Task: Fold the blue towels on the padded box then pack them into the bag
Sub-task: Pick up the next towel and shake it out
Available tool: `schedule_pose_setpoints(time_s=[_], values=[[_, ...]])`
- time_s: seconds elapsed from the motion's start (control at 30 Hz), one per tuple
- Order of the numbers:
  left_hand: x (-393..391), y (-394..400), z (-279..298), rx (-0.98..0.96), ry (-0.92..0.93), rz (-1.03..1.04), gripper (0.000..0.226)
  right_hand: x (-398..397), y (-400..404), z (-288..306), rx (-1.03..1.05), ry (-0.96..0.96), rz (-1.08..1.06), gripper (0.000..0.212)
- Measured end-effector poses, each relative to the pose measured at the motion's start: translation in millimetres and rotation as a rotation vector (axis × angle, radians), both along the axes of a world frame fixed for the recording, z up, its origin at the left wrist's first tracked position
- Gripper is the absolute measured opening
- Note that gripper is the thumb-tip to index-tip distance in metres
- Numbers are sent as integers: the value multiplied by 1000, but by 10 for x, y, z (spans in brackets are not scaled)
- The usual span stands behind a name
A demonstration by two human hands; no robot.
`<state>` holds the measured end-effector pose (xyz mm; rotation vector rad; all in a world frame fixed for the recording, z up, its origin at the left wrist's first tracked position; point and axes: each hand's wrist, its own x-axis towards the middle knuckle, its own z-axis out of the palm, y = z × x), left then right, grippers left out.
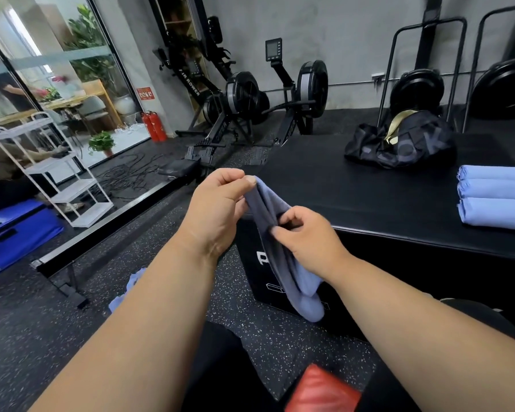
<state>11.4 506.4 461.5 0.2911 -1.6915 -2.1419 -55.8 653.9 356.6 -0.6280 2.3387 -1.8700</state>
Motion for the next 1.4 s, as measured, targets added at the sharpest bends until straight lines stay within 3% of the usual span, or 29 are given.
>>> schedule_pose_setpoints(time_s=[0.13,0.27,0.37,0.47,0.57,0.7,0.8,0.93,1.03,1.17,1.33,1.4], values=[[35,34,-13,-82,3,-14,22,-102,144,13,-54,33,-11,10],[25,-63,-81,-315,4,-10,17,-233,319,63,-131,-36,-18,11],[19,-81,-94,-399,11,-62,31,-296,441,127,-224,-112,24,15],[10,-74,-106,-412,25,-96,44,-348,493,183,-468,-274,77,15],[16,-119,-142,-611,-11,-80,58,-399,531,204,-606,-368,142,16],[13,-173,-220,-889,-88,-12,63,-423,534,227,-606,-385,194,33],[-15,-216,-325,-831,-119,1,53,-418,510,239,-567,-373,216,42],[-63,-255,-547,-678,-161,44,51,-404,474,240,-514,-347,201,16],[-59,-194,-760,-453,-204,5,46,-391,437,266,-521,-339,191,14],[-22,-40,-1017,-309,-301,-134,34,-402,403,277,-525,-338,190,13],[-49,-30,-1106,-159,-224,-123,28,-451,424,253,-495,-324,168,6],[-30,-82,-1025,-116,-197,-121,27,-483,469,241,-461,-299,84,12]])
